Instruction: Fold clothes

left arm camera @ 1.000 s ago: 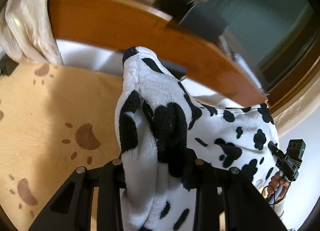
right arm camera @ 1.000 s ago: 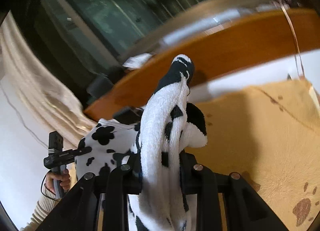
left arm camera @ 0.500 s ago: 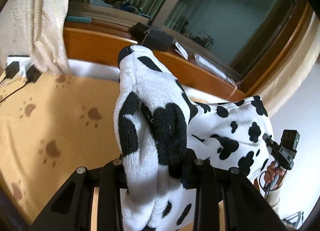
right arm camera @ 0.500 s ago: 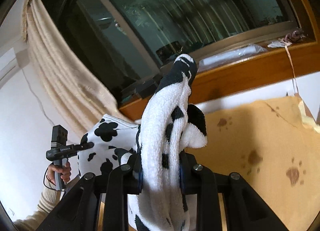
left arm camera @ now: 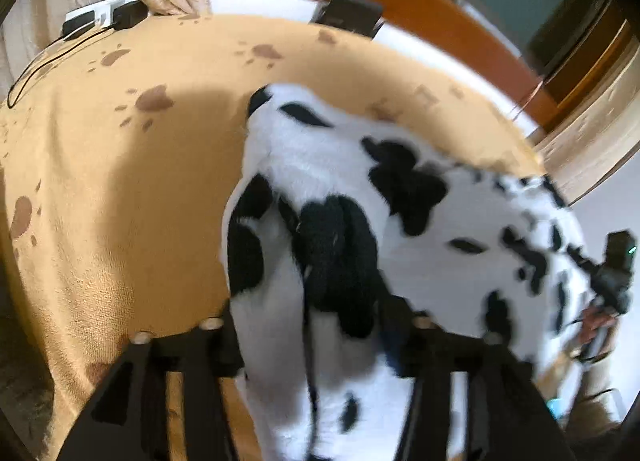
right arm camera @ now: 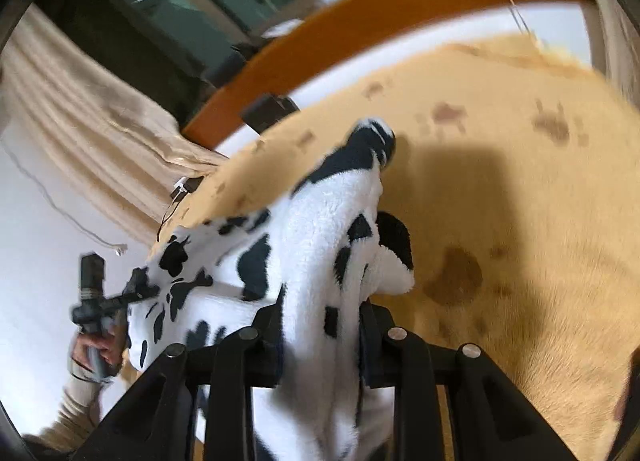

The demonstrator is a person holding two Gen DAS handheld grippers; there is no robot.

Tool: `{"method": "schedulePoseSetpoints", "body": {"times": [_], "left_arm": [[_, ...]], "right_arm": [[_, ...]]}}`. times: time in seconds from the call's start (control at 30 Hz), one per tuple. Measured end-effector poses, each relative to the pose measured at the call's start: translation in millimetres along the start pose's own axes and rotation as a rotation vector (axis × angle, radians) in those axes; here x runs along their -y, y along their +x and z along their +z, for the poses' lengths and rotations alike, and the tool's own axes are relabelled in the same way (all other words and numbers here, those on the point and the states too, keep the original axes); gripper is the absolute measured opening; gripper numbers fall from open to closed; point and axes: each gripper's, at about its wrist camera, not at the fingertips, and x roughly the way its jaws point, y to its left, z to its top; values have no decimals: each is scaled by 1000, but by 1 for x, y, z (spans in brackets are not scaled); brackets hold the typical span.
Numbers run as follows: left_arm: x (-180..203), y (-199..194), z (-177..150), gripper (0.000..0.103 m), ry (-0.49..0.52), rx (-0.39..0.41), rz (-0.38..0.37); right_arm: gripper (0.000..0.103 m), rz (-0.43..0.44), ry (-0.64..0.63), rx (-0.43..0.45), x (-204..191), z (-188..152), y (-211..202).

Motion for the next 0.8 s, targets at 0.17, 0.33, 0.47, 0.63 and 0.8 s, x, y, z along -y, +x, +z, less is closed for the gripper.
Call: {"method": "schedulePoseSetpoints", "body": {"times": [0.17, 0.33, 0.47, 0.63, 0.8], "left_arm": [[8, -4, 4, 82, 73, 3, 93], [22, -47, 24, 82, 128, 119, 199], [36, -67, 45, 85, 122, 201, 103], [60, -17, 54, 86, 143, 80, -35], [48, 44, 71, 86, 72, -34, 58]], "right_arm": [[81, -154, -39, 24, 4, 4, -5], [81, -282, -221, 181, -35, 23, -44], [81, -193, -328, 195, -84, 41, -44], [81, -171, -446, 12, -133, 29, 24], [81, -271, -510, -208, -118, 21, 101]]}}
